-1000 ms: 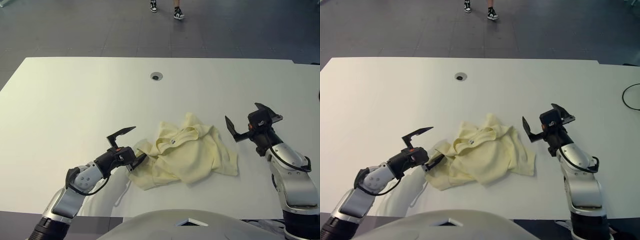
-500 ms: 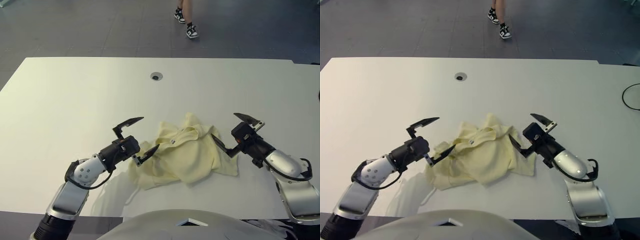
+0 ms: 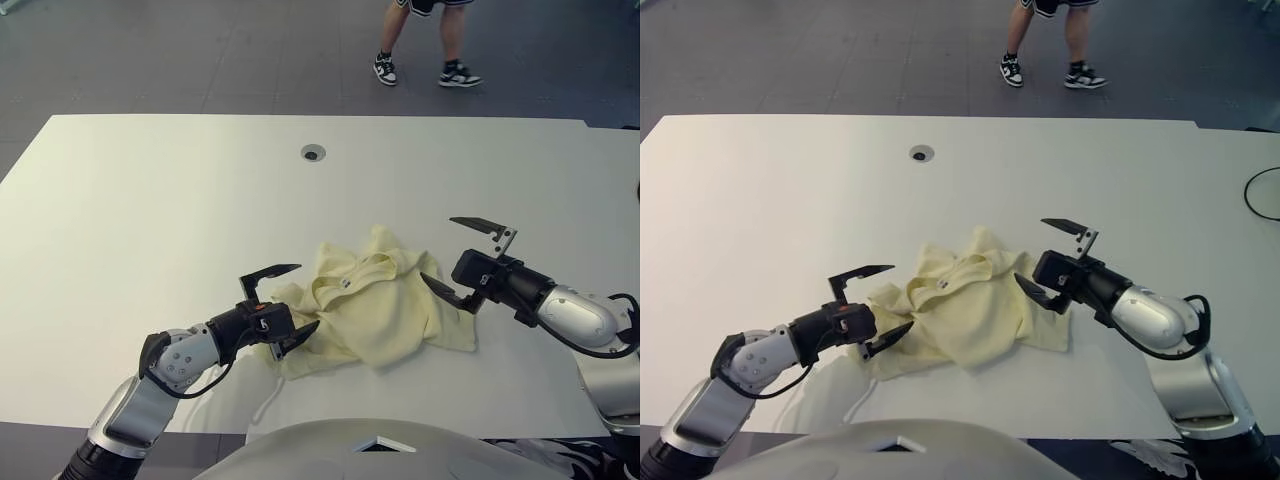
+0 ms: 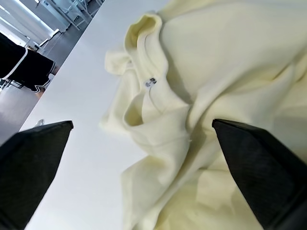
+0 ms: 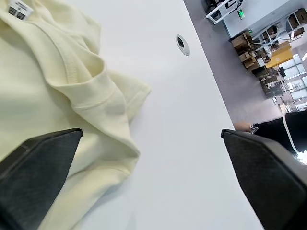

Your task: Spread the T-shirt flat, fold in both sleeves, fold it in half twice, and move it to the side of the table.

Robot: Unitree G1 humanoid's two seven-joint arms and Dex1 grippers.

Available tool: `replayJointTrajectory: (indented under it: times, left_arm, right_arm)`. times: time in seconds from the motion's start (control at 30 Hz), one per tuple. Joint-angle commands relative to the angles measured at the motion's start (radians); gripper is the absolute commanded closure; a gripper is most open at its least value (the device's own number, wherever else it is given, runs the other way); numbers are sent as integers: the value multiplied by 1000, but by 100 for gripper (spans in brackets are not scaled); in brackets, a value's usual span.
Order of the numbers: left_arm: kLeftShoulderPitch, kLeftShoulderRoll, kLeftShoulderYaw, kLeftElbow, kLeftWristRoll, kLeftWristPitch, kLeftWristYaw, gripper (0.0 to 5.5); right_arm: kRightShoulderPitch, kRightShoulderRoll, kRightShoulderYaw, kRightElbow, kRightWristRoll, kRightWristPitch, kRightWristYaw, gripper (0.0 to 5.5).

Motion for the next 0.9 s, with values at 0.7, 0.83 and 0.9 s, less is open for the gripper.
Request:
replayJointTrajectory:
  times: [0.7,0.83,0.9]
  left_arm:
    - [-103,-23,-11,58,23,28,-19,217]
    - [-115,-21,-27,87,33,14,-21,291]
    - [-114,-19,-35,98,32,9,-25,322]
  right_arm:
    - [-123,48,173,153,-174,-106,5,176]
    - [-132,61,177,153,-175,-109,12,246]
    - [-136,66,185,158,-176,-113,17,276]
